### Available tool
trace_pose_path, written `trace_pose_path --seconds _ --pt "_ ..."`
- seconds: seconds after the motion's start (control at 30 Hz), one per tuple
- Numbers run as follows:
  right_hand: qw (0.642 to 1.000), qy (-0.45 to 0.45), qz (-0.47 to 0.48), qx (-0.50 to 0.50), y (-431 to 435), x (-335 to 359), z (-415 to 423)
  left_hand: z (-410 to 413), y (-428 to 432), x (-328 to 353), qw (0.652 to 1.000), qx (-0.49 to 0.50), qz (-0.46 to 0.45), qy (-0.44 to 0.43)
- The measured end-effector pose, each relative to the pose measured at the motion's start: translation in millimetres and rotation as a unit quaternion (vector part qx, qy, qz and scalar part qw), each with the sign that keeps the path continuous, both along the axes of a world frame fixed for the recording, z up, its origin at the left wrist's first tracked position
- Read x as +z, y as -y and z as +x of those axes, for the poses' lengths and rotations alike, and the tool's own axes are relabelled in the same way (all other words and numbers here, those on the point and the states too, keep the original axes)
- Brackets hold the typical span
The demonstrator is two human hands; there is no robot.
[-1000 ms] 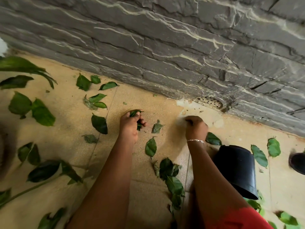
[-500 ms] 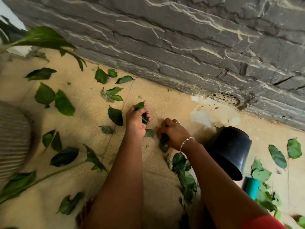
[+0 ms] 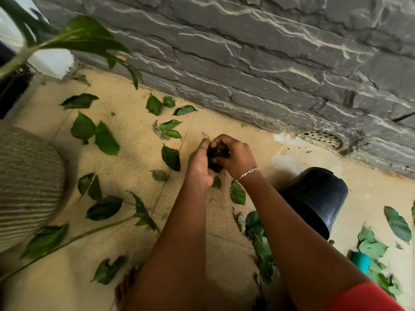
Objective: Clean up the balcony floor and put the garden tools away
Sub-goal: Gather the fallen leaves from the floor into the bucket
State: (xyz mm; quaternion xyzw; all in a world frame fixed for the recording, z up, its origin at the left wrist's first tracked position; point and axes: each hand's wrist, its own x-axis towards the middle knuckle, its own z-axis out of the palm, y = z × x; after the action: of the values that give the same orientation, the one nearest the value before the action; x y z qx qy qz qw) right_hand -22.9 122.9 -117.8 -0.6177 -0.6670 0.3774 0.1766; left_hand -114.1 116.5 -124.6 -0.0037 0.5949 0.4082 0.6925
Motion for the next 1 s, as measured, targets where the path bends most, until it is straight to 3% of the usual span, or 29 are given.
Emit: trace_pose_path --seconds 0.1,0.13,0.23,0.27,0.3,0.37,0.43,0.57,0.7,0.77,0.87,1.0 --pt "0.988 0.130 0.021 0.078 -2 -1 -7 -8 -2 5 0.999 -0.026 -0.012 -0.025" --pt "0.988 0.121 0.002 0.096 -3 -1 -5 -11 -5 4 0.998 -0.034 -0.023 -0.038" --pt "0.992 -0.063 -0.100 0.045 0 8 11 -26 -16 9 0.987 -0.095 -0.033 -0.122" --pt "0.990 -0.077 -0.120 0.021 2 9 18 -33 -20 13 0.979 -0.128 -0.022 -0.159" --pt "0.991 -0.020 -0.130 0.012 5 9 24 -41 -24 17 0.966 -0.168 -0.009 -0.195" --pt "0.975 0.182 -0.125 0.003 14 2 34 -57 -30 21 0.931 -0.266 0.020 -0.249" --pt "0.950 0.272 -0.133 -0.075 29 -6 34 -72 -33 24 0.888 -0.353 0.046 -0.291" --pt "0.950 0.178 -0.213 -0.144 56 -16 -8 -111 -28 35 0.806 -0.480 0.085 -0.335" --pt "0.971 0.180 -0.144 -0.056 66 -22 -51 -161 -20 47 0.729 -0.575 0.058 -0.367" --pt "0.976 0.204 -0.080 -0.013 65 -29 -58 -175 -18 47 0.742 -0.560 0.048 -0.367" --pt "0.982 0.184 -0.014 0.032 60 -38 -60 -183 -3 41 0.804 -0.490 0.018 -0.337" --pt "0.994 0.102 -0.035 -0.024 50 -33 -58 -174 21 25 0.876 -0.409 -0.037 -0.252"
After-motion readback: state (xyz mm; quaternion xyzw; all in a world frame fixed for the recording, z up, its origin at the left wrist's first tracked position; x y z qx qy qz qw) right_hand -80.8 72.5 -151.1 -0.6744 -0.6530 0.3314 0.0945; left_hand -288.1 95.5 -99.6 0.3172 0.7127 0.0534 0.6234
